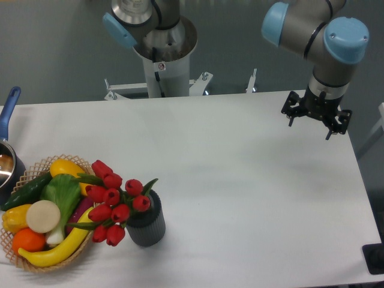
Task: Pick up the flowers from the vase
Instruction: 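Open the gripper and start moving it toward the red tulips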
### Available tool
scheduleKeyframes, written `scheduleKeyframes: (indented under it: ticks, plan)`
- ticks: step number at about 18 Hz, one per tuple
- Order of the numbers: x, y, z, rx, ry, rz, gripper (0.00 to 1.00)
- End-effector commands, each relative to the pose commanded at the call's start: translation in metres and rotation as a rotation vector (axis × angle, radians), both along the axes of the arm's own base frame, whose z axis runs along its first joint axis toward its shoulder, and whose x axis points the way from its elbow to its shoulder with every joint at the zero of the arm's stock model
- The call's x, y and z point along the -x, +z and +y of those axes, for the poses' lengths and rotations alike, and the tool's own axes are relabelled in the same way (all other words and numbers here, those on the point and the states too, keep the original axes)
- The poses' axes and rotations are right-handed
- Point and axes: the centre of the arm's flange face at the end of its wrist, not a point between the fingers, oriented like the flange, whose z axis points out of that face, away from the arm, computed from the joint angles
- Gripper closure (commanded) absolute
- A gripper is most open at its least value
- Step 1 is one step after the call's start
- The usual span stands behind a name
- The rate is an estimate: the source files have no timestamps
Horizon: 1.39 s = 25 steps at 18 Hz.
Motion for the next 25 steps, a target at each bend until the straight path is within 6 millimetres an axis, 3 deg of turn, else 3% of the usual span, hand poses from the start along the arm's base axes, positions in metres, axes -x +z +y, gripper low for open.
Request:
scheduleKeyframes:
  ticks: [8,12,17,25]
  plan:
    - [-0.007,-0.006,0.004,-0.002,-0.005,-0.001,0.00]
    - [-0.005,0.005,0.006,-0.016,-0.001,0.018,0.00]
    - [-0.025,0.021,0.008,-0.038,0.008,0.085,0.00]
    - [-0.058,0.012,0.047,-0.137,-0.070,0.067,0.00]
